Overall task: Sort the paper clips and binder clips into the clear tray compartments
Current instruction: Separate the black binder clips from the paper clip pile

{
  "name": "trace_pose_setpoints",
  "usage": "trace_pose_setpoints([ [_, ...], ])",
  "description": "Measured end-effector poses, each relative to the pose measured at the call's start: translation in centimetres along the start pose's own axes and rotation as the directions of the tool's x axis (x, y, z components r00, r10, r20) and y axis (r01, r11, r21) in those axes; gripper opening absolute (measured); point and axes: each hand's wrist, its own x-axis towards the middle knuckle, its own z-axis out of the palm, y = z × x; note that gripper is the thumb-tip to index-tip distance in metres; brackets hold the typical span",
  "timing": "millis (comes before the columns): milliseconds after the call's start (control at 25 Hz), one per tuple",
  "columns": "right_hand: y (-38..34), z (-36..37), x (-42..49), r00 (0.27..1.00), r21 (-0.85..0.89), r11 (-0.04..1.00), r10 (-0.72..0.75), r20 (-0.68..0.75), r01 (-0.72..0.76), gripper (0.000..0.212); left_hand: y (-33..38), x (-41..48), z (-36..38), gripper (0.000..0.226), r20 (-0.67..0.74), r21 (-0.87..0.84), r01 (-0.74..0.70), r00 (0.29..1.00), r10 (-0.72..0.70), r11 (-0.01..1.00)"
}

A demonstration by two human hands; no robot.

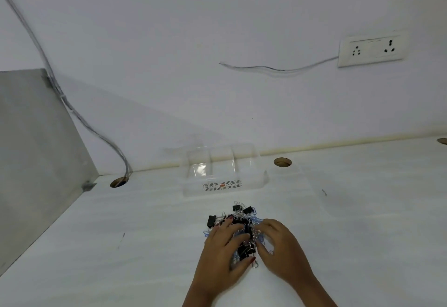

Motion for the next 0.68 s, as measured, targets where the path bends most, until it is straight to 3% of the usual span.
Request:
trace_pose_setpoints([
  [120,0.3,0.4,0.6,1.000,0.039,0.999,0.026,-0.004,-0.026,0.039,-0.2,0.1,-0.1,0.025,-0.062,-0.027,-0.031,0.998,0.029,0.999],
  [280,0.6,1.6,1.9,0.986,-0.019,0.998,-0.062,0.156,0.065,0.041,-0.6,0.1,0.1,0.015,-0.142,-0.116,0.062,0.987,-0.078,0.991],
  [360,0.5,2.2,2.2,0.991,0.005,0.996,-0.091,0.100,0.091,0.031,-0.9,0.1,0.1,0.012,-0.130,-0.171,0.092,0.985,-0.115,0.981],
  [480,0.7,2.5,2.1,0.994,0.043,0.994,-0.098,0.042,0.096,0.046,-0.9,0.3,-0.2,0.007,-0.103,-0.317,0.135,0.979,-0.176,0.939],
  [600,1.1,1.5,2.0,0.997,0.069,0.996,-0.052,0.057,0.048,0.064,-0.6,0.3,-1.1,0.002,-0.043,-0.598,0.274,0.927,-0.372,0.753],
  [680,1.8,0.5,1.9,0.989,0.030,0.999,-0.022,0.146,0.018,0.070,-0.6,0.4,-1.8,0.007,0.027,-0.802,0.354,0.827,-0.562,0.482],
])
